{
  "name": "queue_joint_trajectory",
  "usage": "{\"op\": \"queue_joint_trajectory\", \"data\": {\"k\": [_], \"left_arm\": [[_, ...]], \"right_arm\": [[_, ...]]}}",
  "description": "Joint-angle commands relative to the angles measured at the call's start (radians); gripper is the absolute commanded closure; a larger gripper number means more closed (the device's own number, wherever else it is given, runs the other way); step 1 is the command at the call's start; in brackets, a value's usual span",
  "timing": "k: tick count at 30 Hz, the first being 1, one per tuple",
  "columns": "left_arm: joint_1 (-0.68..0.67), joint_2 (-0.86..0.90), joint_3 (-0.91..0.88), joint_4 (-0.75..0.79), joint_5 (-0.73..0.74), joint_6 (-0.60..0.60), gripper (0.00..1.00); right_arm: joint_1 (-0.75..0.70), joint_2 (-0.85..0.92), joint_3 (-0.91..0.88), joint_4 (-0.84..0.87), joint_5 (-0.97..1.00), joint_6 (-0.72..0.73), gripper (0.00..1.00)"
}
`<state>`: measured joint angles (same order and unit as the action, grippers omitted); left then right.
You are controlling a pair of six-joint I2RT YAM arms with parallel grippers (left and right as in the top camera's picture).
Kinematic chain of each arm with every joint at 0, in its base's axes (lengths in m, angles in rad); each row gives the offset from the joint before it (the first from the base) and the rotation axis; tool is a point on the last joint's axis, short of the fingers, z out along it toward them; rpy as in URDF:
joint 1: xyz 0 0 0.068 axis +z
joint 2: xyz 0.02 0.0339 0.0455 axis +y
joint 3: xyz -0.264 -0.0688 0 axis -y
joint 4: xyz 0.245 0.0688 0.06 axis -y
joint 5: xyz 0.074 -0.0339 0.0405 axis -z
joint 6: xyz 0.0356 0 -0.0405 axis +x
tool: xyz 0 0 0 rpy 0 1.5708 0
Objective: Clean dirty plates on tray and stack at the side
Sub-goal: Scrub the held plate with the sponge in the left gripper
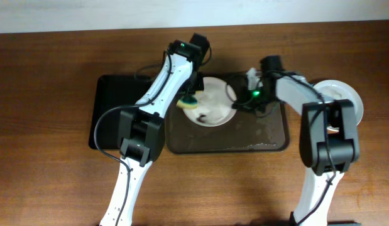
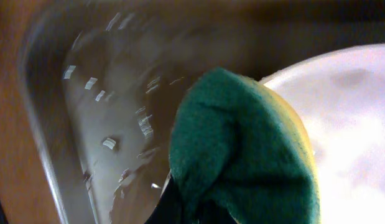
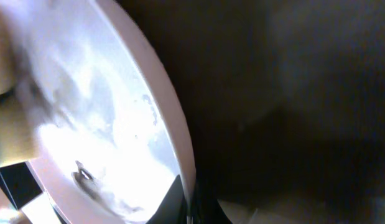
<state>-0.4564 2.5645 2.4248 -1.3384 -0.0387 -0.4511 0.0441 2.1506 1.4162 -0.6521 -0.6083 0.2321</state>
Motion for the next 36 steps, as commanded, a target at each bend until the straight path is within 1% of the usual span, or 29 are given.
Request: {"op": "queue_joint_trajectory", "data": {"k": [1, 3, 5, 8, 10, 12, 14, 15, 20, 21, 23, 24, 25, 26, 27, 28, 29, 31, 32, 34, 35, 36], "left_arm": [[0.020, 0.003, 0.098, 0.037, 0.165, 0.327, 1.00], [0.016, 0.011, 0.092, 0.036, 0.224, 0.338, 1.00], [-0.002, 0.032, 0.091, 0.024, 0.264, 0.409, 1.00], [-0.044, 0.052, 0.091, -0.003, 0.269, 0.539, 1.00], [-0.070, 0.054, 0.091, -0.046, 0.350, 0.721, 1.00], [-0.084, 0.054, 0.091, -0.117, 0.399, 0.850, 1.00], [-0.086, 0.054, 0.091, -0.231, 0.455, 1.025, 1.00], [-0.086, 0.054, 0.091, -0.251, 0.473, 1.077, 1.00], [-0.084, 0.060, 0.091, -0.163, 0.463, 1.074, 1.00], [-0.083, 0.067, 0.091, -0.103, 0.456, 0.956, 1.00], [-0.085, 0.081, 0.091, 0.026, 0.415, 0.518, 1.00], [-0.098, 0.092, 0.091, 0.052, 0.393, 0.350, 1.00], [-0.117, 0.103, 0.091, 0.039, 0.309, 0.224, 1.00], [-0.141, 0.114, 0.087, 0.004, 0.183, 0.099, 1.00], [-0.163, 0.120, 0.079, -0.029, 0.089, 0.016, 1.00], [-0.177, 0.127, 0.075, -0.049, 0.044, -0.042, 1.00], [-0.194, 0.136, 0.075, -0.087, -0.005, -0.152, 1.00], [-0.200, 0.140, 0.073, -0.110, -0.011, -0.251, 1.00], [-0.201, 0.140, 0.071, -0.110, -0.018, -0.293, 1.00], [-0.202, 0.140, 0.053, -0.109, -0.157, -0.438, 1.00], [-0.202, 0.140, 0.016, -0.078, -0.209, -0.515, 1.00], [-0.202, 0.140, -0.016, -0.035, -0.202, -0.514, 1.00]], "right_arm": [[-0.084, 0.035, -0.027, -0.016, 0.012, -0.029, 0.96], [-0.091, 0.035, -0.027, -0.021, 0.014, -0.064, 0.96], [-0.090, 0.035, -0.027, -0.019, 0.014, -0.063, 0.96], [-0.090, 0.035, -0.027, -0.021, 0.014, -0.063, 0.96], [-0.090, 0.035, -0.027, -0.021, 0.014, -0.063, 0.96], [-0.090, 0.035, -0.027, -0.023, 0.013, -0.063, 0.96], [-0.090, 0.035, -0.027, -0.024, 0.013, -0.063, 0.96], [-0.090, 0.035, -0.027, -0.024, 0.013, -0.063, 0.96], [-0.090, 0.035, -0.027, -0.033, 0.013, -0.063, 0.96], [-0.090, 0.035, -0.027, -0.036, 0.013, -0.063, 0.96], [-0.090, 0.035, -0.027, -0.035, 0.013, -0.063, 0.96], [-0.090, 0.035, -0.027, -0.036, 0.013, -0.063, 0.96], [-0.090, 0.035, -0.027, -0.039, 0.013, -0.062, 0.96], [-0.090, 0.035, -0.027, -0.039, 0.013, -0.063, 0.96], [-0.090, 0.035, -0.027, -0.039, 0.013, -0.063, 0.96], [-0.090, 0.035, -0.027, -0.039, 0.013, -0.062, 0.96], [-0.090, 0.035, -0.027, -0.039, 0.013, -0.062, 0.96], [-0.090, 0.035, -0.027, -0.039, 0.013, -0.059, 0.96], [-0.090, 0.035, -0.027, -0.039, 0.013, -0.059, 0.96], [-0.090, 0.035, -0.027, -0.039, 0.013, -0.059, 0.96], [-0.090, 0.035, -0.027, -0.039, 0.013, -0.059, 0.96], [-0.090, 0.035, -0.027, -0.039, 0.013, -0.059, 0.96]]}}
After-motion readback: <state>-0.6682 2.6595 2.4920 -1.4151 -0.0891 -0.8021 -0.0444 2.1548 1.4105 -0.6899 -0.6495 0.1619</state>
